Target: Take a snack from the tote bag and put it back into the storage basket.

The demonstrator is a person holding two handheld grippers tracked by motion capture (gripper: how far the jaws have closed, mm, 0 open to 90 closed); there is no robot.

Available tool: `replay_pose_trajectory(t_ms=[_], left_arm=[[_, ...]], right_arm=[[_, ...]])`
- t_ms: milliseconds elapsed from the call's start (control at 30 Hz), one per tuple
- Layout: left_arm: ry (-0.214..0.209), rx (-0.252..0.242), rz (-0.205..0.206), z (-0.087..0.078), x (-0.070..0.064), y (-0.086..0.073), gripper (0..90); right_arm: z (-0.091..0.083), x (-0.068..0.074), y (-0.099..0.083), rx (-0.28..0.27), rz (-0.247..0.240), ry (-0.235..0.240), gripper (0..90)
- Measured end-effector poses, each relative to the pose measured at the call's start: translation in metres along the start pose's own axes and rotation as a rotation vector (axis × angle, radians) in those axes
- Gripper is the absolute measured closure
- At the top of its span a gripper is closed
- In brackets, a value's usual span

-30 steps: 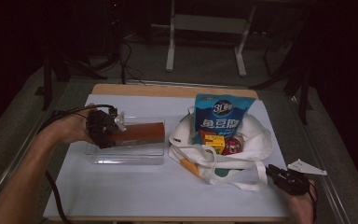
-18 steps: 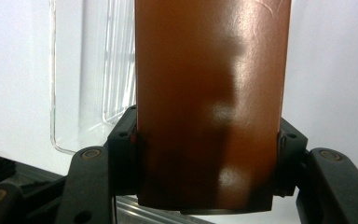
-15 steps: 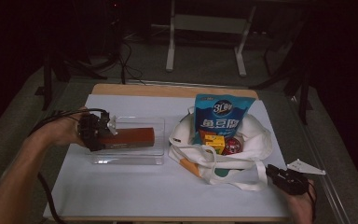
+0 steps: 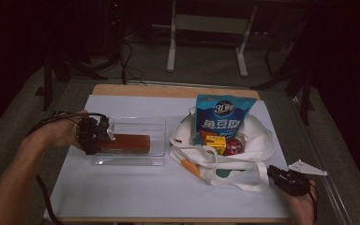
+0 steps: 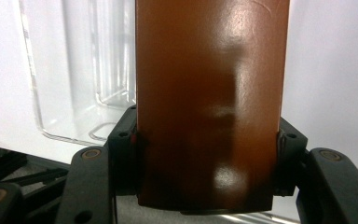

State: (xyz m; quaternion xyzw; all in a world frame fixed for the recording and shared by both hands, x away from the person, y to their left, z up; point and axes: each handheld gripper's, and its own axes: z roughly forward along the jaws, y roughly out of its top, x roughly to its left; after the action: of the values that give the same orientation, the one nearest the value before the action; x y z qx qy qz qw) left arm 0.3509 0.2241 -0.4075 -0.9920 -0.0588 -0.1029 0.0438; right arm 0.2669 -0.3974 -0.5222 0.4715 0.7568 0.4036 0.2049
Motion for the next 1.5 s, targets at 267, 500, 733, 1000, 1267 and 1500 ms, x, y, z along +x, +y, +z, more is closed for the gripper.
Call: replay_pose_trajectory(t_ms=[267,500,733,1000,1267,1500], left_arm=[[-0.035,0.028,-0.002,0.005,0.002,0.000,43.0],[-0.043,0.069,0.026,0.010,0.002,0.005,42.9],[-0.065,0.085,0.022,0.013,0.004,0.011,42.7],[-0.089,0.092,-0.018,0.014,0.009,0.012,42.1],[-0.105,0.103,-0.038,0.015,0.011,0.012,41.6],[-0.114,0.118,-0.057,0.015,0.013,0.013,41.3]], right_arm=[[0.001,0.001,0.000,0.005,-0.001,0.000,72.1],[0.002,0.001,0.000,0.005,-0.001,0.001,72.0],[0.002,0.001,0.000,0.006,-0.002,0.001,71.9],[0.002,0.001,-0.001,0.007,-0.003,0.001,71.9],[0.002,0.001,-0.001,0.009,-0.004,0.002,71.9],[0.001,0.000,-0.001,0.007,-0.003,0.002,71.9]])
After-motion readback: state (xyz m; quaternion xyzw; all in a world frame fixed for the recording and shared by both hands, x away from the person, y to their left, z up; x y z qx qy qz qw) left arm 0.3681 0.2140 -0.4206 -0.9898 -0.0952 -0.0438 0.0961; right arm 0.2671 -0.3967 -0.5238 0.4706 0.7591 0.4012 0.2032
